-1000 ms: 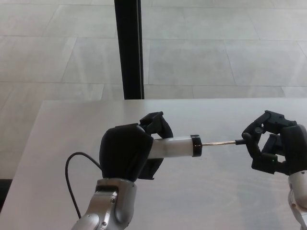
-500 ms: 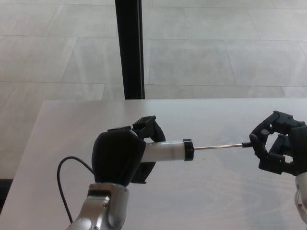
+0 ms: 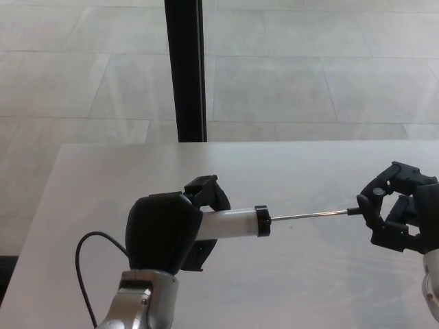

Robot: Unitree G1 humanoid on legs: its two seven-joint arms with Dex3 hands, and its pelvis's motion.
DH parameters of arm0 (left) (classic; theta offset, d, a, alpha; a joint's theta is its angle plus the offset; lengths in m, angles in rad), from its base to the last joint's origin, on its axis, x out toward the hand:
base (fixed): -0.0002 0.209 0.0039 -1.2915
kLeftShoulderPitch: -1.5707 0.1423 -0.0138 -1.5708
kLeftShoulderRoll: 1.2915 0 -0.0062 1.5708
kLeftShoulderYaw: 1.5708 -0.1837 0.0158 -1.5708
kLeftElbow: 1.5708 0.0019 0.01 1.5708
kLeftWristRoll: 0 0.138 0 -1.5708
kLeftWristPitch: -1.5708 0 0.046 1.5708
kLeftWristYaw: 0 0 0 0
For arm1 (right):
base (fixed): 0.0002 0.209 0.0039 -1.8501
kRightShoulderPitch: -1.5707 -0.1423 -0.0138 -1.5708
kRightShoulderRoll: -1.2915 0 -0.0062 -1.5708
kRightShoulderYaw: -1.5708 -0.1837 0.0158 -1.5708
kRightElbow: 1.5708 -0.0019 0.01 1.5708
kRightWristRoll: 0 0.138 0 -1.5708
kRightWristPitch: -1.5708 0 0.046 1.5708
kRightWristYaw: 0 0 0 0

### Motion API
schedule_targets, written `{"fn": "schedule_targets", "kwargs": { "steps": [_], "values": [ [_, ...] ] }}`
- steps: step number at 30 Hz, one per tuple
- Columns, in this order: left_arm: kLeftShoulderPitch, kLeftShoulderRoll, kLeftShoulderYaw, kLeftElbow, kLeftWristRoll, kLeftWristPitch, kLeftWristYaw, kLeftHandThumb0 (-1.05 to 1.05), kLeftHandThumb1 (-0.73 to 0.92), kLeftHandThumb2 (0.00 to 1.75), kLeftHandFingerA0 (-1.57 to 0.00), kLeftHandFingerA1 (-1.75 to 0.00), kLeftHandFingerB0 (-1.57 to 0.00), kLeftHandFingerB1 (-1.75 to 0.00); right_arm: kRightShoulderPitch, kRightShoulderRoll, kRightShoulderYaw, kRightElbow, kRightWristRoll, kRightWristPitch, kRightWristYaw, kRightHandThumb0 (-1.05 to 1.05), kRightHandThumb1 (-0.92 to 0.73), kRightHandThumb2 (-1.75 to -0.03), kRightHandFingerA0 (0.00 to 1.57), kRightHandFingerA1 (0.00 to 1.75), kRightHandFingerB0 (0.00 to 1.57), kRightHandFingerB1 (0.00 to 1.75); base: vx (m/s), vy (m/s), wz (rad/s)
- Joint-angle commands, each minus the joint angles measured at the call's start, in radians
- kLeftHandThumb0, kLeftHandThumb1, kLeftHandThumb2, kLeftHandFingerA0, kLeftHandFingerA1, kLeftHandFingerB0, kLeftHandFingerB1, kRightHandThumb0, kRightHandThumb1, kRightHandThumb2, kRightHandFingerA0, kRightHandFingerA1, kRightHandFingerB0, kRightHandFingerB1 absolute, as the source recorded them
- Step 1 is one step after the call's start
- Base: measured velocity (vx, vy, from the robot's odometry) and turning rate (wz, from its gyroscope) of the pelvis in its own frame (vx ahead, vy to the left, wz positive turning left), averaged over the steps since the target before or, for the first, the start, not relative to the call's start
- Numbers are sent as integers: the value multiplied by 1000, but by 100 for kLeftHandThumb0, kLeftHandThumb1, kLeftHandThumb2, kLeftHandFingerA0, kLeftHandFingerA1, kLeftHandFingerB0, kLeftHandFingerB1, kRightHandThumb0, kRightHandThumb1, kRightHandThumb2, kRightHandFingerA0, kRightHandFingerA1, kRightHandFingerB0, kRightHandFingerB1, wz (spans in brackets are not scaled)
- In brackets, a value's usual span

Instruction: The robot uses its left hand to lift the air pump kept on the middle of the desk and use the right hand to pull out the handle

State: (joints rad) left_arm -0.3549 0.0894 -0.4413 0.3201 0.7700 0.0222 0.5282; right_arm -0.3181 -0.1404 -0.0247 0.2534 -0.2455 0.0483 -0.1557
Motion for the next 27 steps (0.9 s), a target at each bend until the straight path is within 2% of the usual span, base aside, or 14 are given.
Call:
{"fn": "schedule_targets", "kwargs": {
  "steps": [1,3,4,9,10,16,17,18,19,20,23,24,25,27],
  "values": [
    [28,32,12,5,7,-26,15,-16,47,115,-121,-140,-101,-125,5,-17,-20,6,7,-16,-14,-15,-52,-99,89,175,83,154,0,0,0],
    [35,39,12,8,13,-28,21,-15,47,116,-117,-138,-102,-124,7,-16,-18,2,1,-12,-19,-14,-52,-97,90,175,82,154,0,0,0],
    [40,39,14,2,10,-21,12,-11,48,122,-88,-171,-83,-150,8,-18,-17,3,0,-17,-17,-15,-53,-94,89,175,82,154,0,0,0],
    [54,38,23,4,-2,-43,21,-16,48,116,-117,-139,-102,-126,8,-10,-20,-3,6,-9,-18,-12,-51,-98,105,170,76,142,0,0,0],
    [56,42,21,5,6,-47,25,-12,47,122,-88,-171,-84,-150,8,-10,-20,0,8,-16,-18,-14,-51,-99,89,175,82,155,0,0,0],
    [63,45,19,7,14,-48,31,-12,48,119,-87,-170,-83,-151,8,2,-27,3,27,-27,-15,-13,-53,-103,87,175,83,146,0,0,0],
    [64,44,15,5,16,-45,25,-11,50,120,-87,-172,-77,-152,12,2,-36,6,76,-48,39,-31,-67,-62,91,139,49,52,0,0,0],
    [63,43,13,4,20,-39,21,-13,49,120,-85,-172,-81,-152,16,-7,-31,4,88,-48,73,-47,-65,-60,75,89,28,34,0,0,0],
    [61,41,11,5,23,-35,22,-12,47,121,-84,-169,-82,-149,18,-42,-4,-2,80,-30,140,-78,-49,-87,1,46,0,12,0,0,0],
    [59,37,8,9,24,-36,26,-12,48,120,-86,-167,-82,-147,18,-83,26,-3,76,-21,220,-98,-58,-90,0,8,0,0,0,0,0],
    [61,36,3,6,27,-31,21,-13,48,120,-84,-169,-82,-150,15,-109,55,-4,56,9,241,-105,-61,-95,0,9,0,2,0,0,0],
    [59,33,2,10,27,-36,28,-13,47,120,-86,-169,-82,-151,12,-120,61,1,65,12,265,-92,-61,-67,0,0,0,0,0,0,0],
    [58,30,1,11,28,-34,30,-18,48,115,-114,-137,-100,-125,11,-135,75,0,53,18,279,-104,-65,-61,0,0,0,0,0,0,0],
    [58,32,-3,4,34,-22,19,-14,47,121,-87,-172,-76,-151,0,-175,114,-15,21,70,326,-105,-68,-63,0,0,0,0,0,0,0]
  ]
}}
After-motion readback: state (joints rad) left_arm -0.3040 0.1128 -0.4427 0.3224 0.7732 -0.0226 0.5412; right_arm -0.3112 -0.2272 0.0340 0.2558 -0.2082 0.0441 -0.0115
